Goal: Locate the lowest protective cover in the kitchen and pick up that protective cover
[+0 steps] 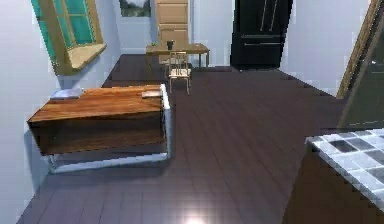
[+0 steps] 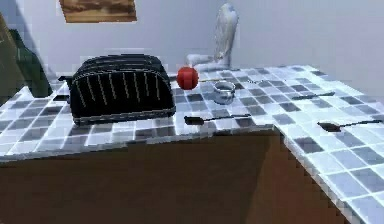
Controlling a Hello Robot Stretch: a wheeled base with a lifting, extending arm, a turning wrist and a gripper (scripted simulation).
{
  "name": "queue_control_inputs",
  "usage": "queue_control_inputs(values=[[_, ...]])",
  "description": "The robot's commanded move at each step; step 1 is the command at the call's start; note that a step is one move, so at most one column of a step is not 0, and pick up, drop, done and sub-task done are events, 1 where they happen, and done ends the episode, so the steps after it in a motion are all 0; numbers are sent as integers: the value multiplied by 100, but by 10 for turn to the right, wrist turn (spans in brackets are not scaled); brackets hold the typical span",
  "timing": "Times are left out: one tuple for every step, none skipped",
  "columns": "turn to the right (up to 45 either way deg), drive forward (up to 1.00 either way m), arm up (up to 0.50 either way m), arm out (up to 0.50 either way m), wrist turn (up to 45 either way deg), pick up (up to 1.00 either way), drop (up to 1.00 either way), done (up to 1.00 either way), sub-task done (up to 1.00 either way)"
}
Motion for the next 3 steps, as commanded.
queue_control_inputs(values=[[0, 90, 0, 0, 0, 0, 0, 0, 0], [180, 0, 0, 0, 0, 0, 0, 0, 0], [0, 70, 0, 0, 0, 0, 0, 0, 0]])
